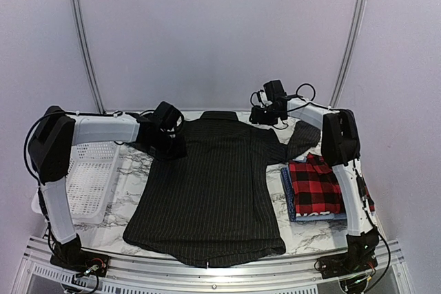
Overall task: Fold and stack the long sleeve shirts
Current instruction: Smooth out the flattened shirt at the center of the board.
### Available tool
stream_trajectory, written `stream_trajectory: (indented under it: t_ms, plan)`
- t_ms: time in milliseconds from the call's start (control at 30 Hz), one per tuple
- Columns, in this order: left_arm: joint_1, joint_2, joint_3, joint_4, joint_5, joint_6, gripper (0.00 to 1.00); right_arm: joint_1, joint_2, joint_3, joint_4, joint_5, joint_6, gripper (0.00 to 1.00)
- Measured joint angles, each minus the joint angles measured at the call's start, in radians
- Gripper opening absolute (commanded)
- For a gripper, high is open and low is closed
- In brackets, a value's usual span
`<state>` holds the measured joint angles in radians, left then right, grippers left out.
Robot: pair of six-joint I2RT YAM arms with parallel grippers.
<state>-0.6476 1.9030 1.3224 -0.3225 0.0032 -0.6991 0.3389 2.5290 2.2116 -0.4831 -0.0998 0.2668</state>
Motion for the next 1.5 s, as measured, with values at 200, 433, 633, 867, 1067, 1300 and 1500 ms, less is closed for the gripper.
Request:
stream_trajectory:
  t_ms: [200, 433, 633, 867, 1067, 1300, 1500]
  plan:
    - [0.128, 0.132, 0.226, -0.008, -0.097, 0.030, 0.35, 0.080, -0.148, -0.135, 0.034, -0.024, -0.006, 0.48]
    - [0.244, 0.333, 0.447, -0.029, -0.127, 0.063, 0.33, 0.165, -0.174, -0.261, 0.088, -0.077, 0.013, 0.46]
    - [0.276, 0.468, 0.535, -0.057, -0.112, 0.081, 0.33, 0.164, -0.171, -0.319, 0.108, -0.093, 0.031, 0.45]
    - [0.305, 0.505, 0.594, -0.058, -0.078, 0.069, 0.32, 0.146, -0.168, -0.354, 0.135, -0.085, 0.045, 0.44]
    - [0.377, 0.506, 0.594, -0.057, -0.056, 0.027, 0.32, 0.106, -0.133, -0.356, 0.157, -0.084, 0.054, 0.44]
    - [0.429, 0.506, 0.594, -0.057, -0.056, 0.008, 0.32, 0.099, -0.028, -0.197, 0.154, -0.104, 0.051, 0.47]
    - [0.436, 0.506, 0.594, -0.057, -0.055, 0.008, 0.34, 0.090, 0.127, 0.059, 0.122, -0.136, 0.030, 0.57]
